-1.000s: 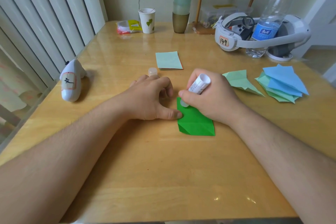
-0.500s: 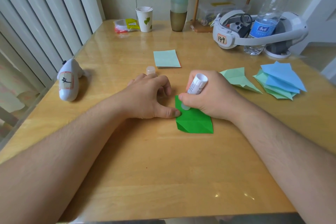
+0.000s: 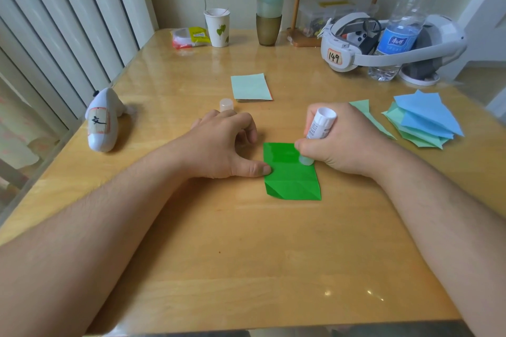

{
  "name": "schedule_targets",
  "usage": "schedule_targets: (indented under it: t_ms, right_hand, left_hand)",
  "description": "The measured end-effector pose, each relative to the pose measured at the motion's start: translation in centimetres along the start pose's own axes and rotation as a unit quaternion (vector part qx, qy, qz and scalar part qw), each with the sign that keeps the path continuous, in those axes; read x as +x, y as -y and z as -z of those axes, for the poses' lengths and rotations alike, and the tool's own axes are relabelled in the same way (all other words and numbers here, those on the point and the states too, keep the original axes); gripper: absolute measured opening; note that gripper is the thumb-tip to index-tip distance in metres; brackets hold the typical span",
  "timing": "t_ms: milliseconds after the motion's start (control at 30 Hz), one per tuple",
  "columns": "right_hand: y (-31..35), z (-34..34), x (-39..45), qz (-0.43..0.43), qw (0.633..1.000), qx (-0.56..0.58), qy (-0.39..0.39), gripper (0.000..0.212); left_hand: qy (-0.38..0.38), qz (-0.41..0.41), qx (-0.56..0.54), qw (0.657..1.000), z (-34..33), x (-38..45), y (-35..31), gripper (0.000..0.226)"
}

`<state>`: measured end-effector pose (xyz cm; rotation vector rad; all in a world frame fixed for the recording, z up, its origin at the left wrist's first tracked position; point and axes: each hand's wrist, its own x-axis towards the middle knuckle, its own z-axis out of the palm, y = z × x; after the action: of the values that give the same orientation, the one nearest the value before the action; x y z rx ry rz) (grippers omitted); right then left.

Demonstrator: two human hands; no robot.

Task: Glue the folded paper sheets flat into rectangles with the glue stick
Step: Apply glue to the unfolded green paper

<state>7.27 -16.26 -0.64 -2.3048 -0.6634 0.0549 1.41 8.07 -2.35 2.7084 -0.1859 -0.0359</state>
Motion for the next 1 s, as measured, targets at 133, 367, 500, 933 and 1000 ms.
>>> schedule_targets:
  t_ms: [133, 367, 500, 933, 1000]
  right_hand:
    - [-0.3, 0.4, 0.1, -0.007, 1.000, -0.010, -0.003, 0.030]
    - [-0.8, 0.8, 0.5, -0.001, 0.991, 0.115, -0.066, 0.037]
    - [-0.7, 0.2, 0.5, 0.017, 0.985, 0.152, -0.084, 0.051]
    - [0.5, -1.8, 0.3, 0.009, 0.998, 0.034, -0.047, 0.032]
    - [0.4, -1.4, 0.2, 0.012, 0.999, 0.031, -0.016, 0.032]
  left_hand:
    - [0.001, -0.001, 0.001, 1.000, 0.0, 0.0, 0.0, 0.068]
    - [0.001, -0.002, 0.007, 1.000, -0.1, 0.0, 0.0, 0.063]
    - [0.004, -0.003, 0.011, 1.000, -0.1, 0.0, 0.0, 0.061]
    - [0.003, -0.003, 0.012, 1.000, 0.0, 0.0, -0.1, 0.063]
    - [0.003, -0.006, 0.010, 1.000, 0.0, 0.0, -0.1, 0.060]
